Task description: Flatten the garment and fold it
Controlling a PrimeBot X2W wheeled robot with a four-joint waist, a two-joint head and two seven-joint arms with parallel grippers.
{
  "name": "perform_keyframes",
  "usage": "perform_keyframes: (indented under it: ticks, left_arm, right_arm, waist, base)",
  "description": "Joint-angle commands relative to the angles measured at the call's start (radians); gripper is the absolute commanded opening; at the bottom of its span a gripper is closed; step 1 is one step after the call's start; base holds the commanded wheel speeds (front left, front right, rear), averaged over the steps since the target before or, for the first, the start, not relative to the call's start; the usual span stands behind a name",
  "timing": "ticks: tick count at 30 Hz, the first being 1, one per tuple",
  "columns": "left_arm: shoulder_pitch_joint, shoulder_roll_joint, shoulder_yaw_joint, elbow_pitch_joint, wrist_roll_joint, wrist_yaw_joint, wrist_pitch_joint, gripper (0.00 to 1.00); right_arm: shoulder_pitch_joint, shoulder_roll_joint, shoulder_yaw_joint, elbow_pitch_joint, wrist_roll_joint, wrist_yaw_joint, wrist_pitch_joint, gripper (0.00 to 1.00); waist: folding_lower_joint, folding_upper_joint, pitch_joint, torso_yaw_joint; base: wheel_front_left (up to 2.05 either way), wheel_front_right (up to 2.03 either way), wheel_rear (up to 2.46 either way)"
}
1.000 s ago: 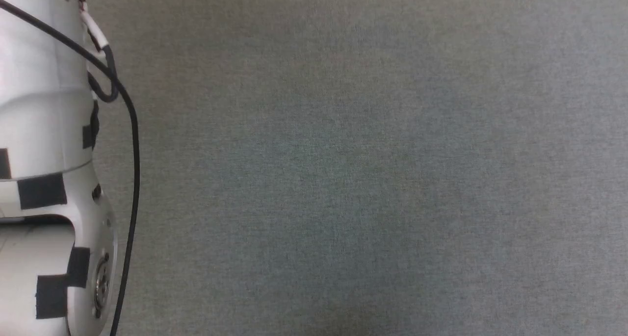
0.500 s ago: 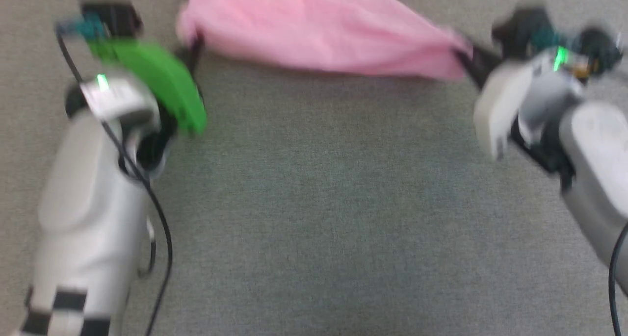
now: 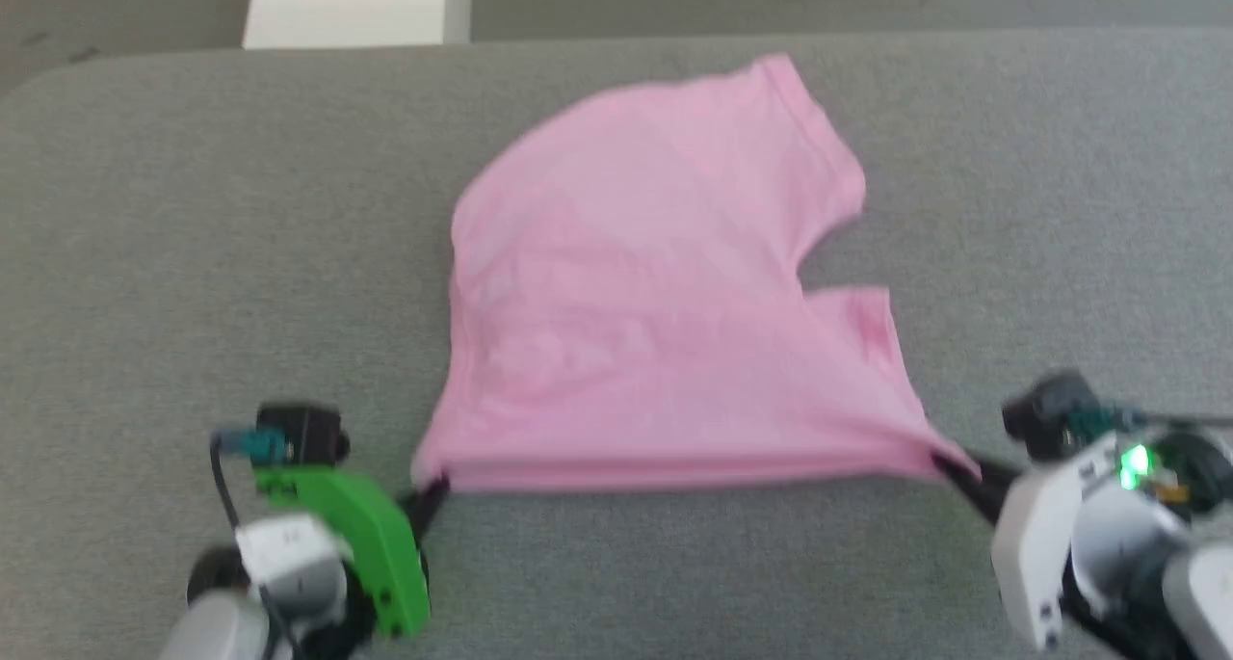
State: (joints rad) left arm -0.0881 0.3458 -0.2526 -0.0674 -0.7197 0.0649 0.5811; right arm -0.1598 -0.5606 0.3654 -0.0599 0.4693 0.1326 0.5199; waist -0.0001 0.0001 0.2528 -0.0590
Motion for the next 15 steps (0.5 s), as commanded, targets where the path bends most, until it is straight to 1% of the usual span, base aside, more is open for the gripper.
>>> perform_keyframes:
  ticks: [1, 5, 9, 12, 15]
  left_arm:
    - [0.047, 0.015, 0.007, -0.021, -0.002, 0.017, 0.006, 0.0]
    - [0.18, 0.021, -0.001, -0.093, -0.007, 0.053, 0.019, 0.0]
    - [0.267, 0.027, -0.02, -0.156, -0.003, 0.07, 0.029, 0.0]
    - [0.287, 0.012, -0.025, -0.199, -0.003, 0.066, 0.0, 0.0]
    - [0.268, -0.007, -0.033, -0.222, 0.008, 0.049, -0.047, 0.0]
  right_arm:
    - [0.055, 0.014, -0.029, -0.02, -0.017, -0.002, 0.025, 0.0]
    - [0.242, 0.081, -0.135, -0.109, -0.044, -0.002, 0.125, 0.0]
    - [0.384, 0.131, -0.219, -0.195, -0.061, -0.002, 0.199, 0.0]
    - [0.427, 0.158, -0.265, -0.256, -0.085, -0.002, 0.194, 0.0]
    - [0.415, 0.166, -0.288, -0.296, -0.116, -0.002, 0.157, 0.0]
  waist:
    - [0.0001, -0.0001, -0.046, 0.028]
    - [0.0001, -0.0001, -0.073, 0.038]
    - [0.0001, -0.0001, -0.081, 0.047]
    - [0.0001, -0.0001, -0.085, 0.049]
    - [0.0001, -0.0001, -0.089, 0.049]
  base:
    - [0.0, 0.0, 0.0]
    - [0.0, 0.0, 0.0]
    - [0.0, 0.0, 0.0]
    - [0.0, 0.0, 0.0]
    - [0.0, 0.0, 0.0]
